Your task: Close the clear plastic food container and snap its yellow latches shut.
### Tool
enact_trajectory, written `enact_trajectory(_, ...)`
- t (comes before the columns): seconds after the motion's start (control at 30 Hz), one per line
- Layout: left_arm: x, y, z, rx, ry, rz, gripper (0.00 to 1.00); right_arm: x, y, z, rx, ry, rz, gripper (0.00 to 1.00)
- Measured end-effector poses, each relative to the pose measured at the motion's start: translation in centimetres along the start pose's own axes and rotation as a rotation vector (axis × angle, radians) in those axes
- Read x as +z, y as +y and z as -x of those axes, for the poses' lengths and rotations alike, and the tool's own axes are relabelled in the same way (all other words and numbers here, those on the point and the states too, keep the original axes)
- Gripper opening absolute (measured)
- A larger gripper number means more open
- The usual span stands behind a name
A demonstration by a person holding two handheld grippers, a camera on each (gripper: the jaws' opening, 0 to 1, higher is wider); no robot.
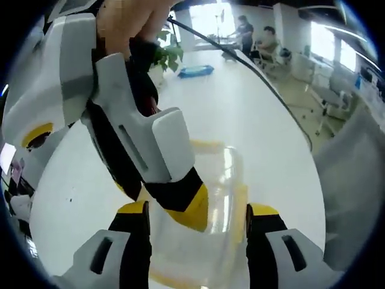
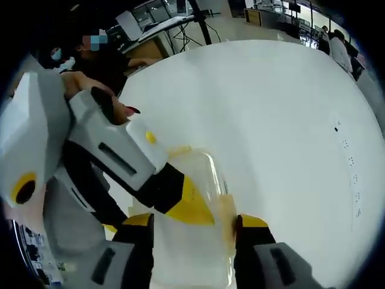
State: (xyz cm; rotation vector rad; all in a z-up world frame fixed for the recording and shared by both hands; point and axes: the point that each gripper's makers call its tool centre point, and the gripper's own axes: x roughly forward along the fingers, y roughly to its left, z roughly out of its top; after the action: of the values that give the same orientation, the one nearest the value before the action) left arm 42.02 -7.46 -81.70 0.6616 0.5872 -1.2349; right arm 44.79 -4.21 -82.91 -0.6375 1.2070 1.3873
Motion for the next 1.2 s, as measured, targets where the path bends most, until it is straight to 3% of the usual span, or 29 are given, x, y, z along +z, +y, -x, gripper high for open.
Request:
enact_trajectory(0.13,0.0,0.0,-0.1,0.001,0.020,-0.001,0.61,0.1,0.0,-0.2,0.018,0.005,0.009,0.52)
enact_trajectory(0.2,0.0,0.0,0.0,-0.001,0.025,-0.007,0.61,0.4,0.1,-0.5,0.050,-0.025,-0.026,0.53)
enact_trajectory(0.57,0.0,0.0,0.0,0.000,0.017,-0.010,0.61,0.1,0.1,-0.5,0.073,0.043,-0.003,0.52)
enact_trajectory(0.6,-0.9,0.7,0.5,0.035,0.065,0.008,0.61,-0.3,2.0,-1.1,0.177,0.053,-0.072,0.49)
enact_trajectory(0.63,-0.2,-0.4,-0.1,-0.029,0.035,-0.057,0.60,-0.5,0.7,-1.4,0.154,0.044,-0.051,0.48)
enact_trajectory(0.7,-0.4,-0.5,-0.1,-0.004,0.026,-0.028,0.60,0.0,1.0,-0.5,0.159,0.025,-0.003,0.47)
enact_trajectory(0.8,-0.3,-0.6,-0.2,-0.003,0.009,-0.025,0.60,-0.2,1.2,-0.5,0.140,-0.037,-0.001,0.48)
enact_trajectory(1.2,-0.1,-1.2,-0.5,0.058,0.001,-0.066,0.61,-0.2,1.0,-0.6,0.111,-0.060,0.003,0.48)
